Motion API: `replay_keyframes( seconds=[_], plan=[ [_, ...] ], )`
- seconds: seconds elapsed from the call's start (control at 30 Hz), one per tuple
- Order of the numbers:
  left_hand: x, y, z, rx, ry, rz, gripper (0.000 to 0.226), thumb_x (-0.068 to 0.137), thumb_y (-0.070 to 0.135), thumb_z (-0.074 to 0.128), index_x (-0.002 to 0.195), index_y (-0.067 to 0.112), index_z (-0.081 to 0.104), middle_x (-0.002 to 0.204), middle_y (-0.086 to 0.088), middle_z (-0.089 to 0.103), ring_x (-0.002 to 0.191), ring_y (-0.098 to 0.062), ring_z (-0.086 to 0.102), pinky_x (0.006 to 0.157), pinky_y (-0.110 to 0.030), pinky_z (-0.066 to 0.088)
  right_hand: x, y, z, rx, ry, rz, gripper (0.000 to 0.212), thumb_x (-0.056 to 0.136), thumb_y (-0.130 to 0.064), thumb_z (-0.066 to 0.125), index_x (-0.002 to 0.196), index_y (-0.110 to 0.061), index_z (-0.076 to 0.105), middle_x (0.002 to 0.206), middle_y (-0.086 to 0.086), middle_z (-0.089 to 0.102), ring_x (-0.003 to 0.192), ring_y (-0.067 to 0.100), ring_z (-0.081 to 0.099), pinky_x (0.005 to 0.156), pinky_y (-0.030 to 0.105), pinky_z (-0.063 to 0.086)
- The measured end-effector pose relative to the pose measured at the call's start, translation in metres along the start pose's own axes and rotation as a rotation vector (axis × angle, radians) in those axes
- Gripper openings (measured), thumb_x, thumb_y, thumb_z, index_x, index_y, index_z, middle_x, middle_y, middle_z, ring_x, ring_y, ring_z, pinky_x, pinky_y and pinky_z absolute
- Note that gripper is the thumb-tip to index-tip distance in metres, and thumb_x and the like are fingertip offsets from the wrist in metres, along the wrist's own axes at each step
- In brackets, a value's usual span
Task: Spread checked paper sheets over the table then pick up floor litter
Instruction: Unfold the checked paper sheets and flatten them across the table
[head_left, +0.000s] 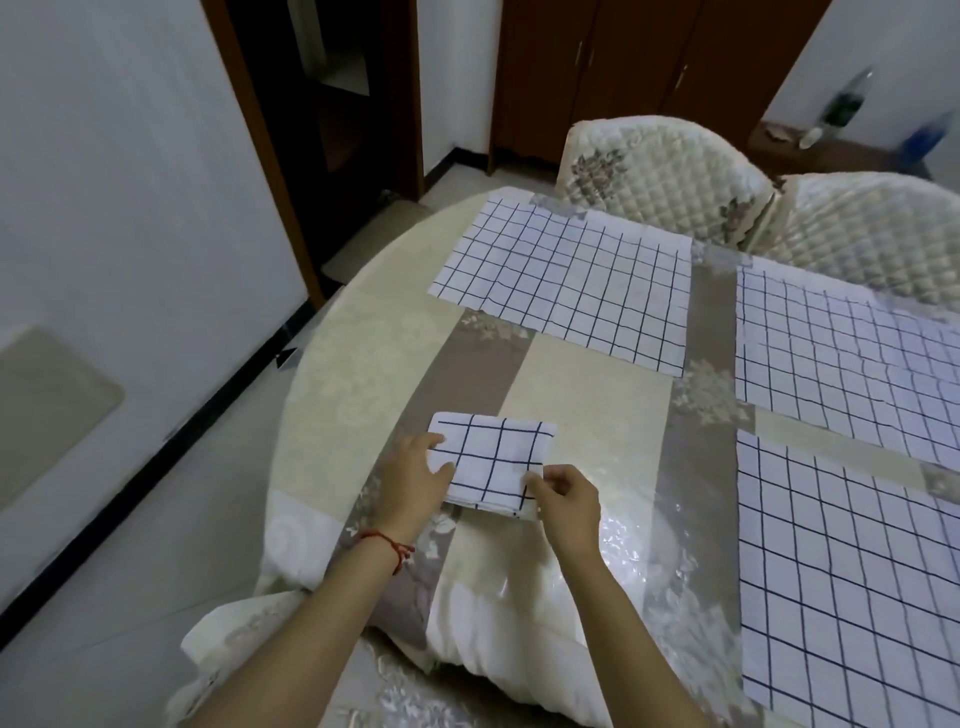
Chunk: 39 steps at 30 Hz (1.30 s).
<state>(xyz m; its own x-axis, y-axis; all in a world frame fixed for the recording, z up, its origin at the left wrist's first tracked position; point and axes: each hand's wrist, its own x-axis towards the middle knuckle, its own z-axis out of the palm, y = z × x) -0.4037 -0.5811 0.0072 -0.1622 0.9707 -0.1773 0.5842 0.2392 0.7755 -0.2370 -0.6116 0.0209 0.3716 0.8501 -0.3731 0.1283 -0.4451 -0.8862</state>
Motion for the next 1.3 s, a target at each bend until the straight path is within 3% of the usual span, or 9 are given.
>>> replay_keyframes(
  seconds=[0.2, 0.33, 0.47, 0.67, 0.8, 0.9, 1.03, 1.2, 1.3],
  plan=[
    [-0.04, 0.046, 0.003, -0.243, -0.229, 0.255, 0.034, 0.069, 0.031, 0.077, 0.101, 0.027, 0.067, 0.101, 0.02, 0.059, 0.1, 0.006, 0.054, 0.078, 0.001, 0.035, -0.015, -0.033, -0.013, 0.183, -0.085, -0.019, 0.016, 0.078, -0.012, 0.069, 0.068, -0.011, 0.057, 0.062, 0.002, 0.055, 0.056, 0.014, 0.051, 0.057, 0.032, 0.048],
    [-0.055, 0.06, -0.005, -0.299, -0.231, 0.277, 0.042, 0.067, 0.027, 0.079, 0.107, 0.031, 0.065, 0.101, 0.023, 0.058, 0.095, 0.015, 0.054, 0.075, 0.003, 0.038, -0.026, -0.056, -0.025, 0.292, -0.207, -0.012, 0.016, 0.079, -0.014, 0.069, 0.07, -0.005, 0.06, 0.061, 0.004, 0.058, 0.054, 0.013, 0.056, 0.061, 0.032, 0.051],
    [-0.066, 0.076, -0.014, -0.279, -0.157, 0.29, 0.03, 0.072, 0.02, 0.075, 0.101, 0.022, 0.069, 0.086, 0.023, 0.063, 0.081, 0.005, 0.062, 0.072, -0.008, 0.047, -0.038, -0.074, -0.035, 0.319, -0.299, -0.053, 0.017, 0.08, -0.013, 0.069, 0.08, 0.001, 0.06, 0.074, 0.017, 0.062, 0.073, 0.03, 0.062, 0.079, 0.044, 0.053],
    [-0.086, 0.098, -0.024, -0.368, -0.066, 0.34, 0.006, 0.078, 0.02, 0.07, 0.079, 0.025, 0.073, 0.067, 0.008, 0.071, 0.064, -0.008, 0.064, 0.062, -0.016, 0.049, -0.049, -0.089, -0.054, 0.35, -0.343, -0.117, 0.014, 0.078, -0.01, 0.07, 0.08, -0.005, 0.057, 0.061, 0.002, 0.06, 0.063, 0.02, 0.058, 0.068, 0.03, 0.052],
    [-0.097, 0.113, -0.029, -0.383, -0.01, 0.366, 0.024, 0.084, 0.021, 0.064, 0.069, 0.039, 0.071, 0.051, 0.018, 0.062, 0.051, 0.003, 0.054, 0.054, -0.01, 0.045, -0.055, -0.097, -0.068, 0.377, -0.377, -0.133, 0.012, 0.077, -0.007, 0.071, 0.079, -0.01, 0.059, 0.064, 0.003, 0.063, 0.062, 0.018, 0.06, 0.066, 0.028, 0.054],
    [-0.101, 0.124, -0.033, -0.47, 0.002, 0.314, 0.037, 0.086, 0.015, 0.06, 0.063, 0.042, 0.07, 0.055, 0.017, 0.067, 0.056, 0.002, 0.06, 0.058, -0.018, 0.053, -0.058, -0.103, -0.079, 0.387, -0.398, -0.161, 0.011, 0.076, -0.005, 0.071, 0.08, -0.009, 0.062, 0.063, 0.002, 0.069, 0.061, 0.015, 0.067, 0.059, 0.023, 0.055],
    [-0.099, 0.13, -0.051, -0.502, 0.135, 0.256, 0.027, 0.087, 0.015, 0.059, 0.067, 0.03, 0.068, 0.067, -0.004, 0.07, 0.066, -0.017, 0.061, 0.064, -0.034, 0.053, -0.058, -0.11, -0.103, 0.275, -0.327, -0.239, 0.01, 0.073, -0.005, 0.075, 0.074, -0.011, 0.066, 0.063, 0.002, 0.068, 0.056, 0.011, 0.062, 0.055, 0.022, 0.051],
    [-0.093, 0.13, -0.081, -0.424, 0.29, 0.309, 0.029, 0.087, 0.017, 0.059, 0.065, 0.035, 0.064, 0.066, -0.005, 0.065, 0.062, -0.014, 0.05, 0.058, -0.022, 0.039, -0.051, -0.112, -0.141, -0.09, -0.148, -0.365, 0.013, 0.074, -0.011, 0.075, 0.065, -0.018, 0.069, 0.067, -0.004, 0.068, 0.064, 0.008, 0.061, 0.058, 0.01, 0.046],
    [-0.092, 0.132, -0.093, -0.399, 0.3, 0.323, 0.024, 0.086, 0.018, 0.061, 0.066, 0.01, 0.069, 0.07, -0.021, 0.067, 0.064, -0.015, 0.051, 0.061, -0.029, 0.04, -0.048, -0.114, -0.156, -0.223, -0.07, -0.397, 0.011, 0.08, -0.017, 0.07, 0.07, -0.014, 0.069, 0.066, -0.006, 0.064, 0.062, 0.006, 0.057, 0.049, 0.009, 0.04]
  ],
)
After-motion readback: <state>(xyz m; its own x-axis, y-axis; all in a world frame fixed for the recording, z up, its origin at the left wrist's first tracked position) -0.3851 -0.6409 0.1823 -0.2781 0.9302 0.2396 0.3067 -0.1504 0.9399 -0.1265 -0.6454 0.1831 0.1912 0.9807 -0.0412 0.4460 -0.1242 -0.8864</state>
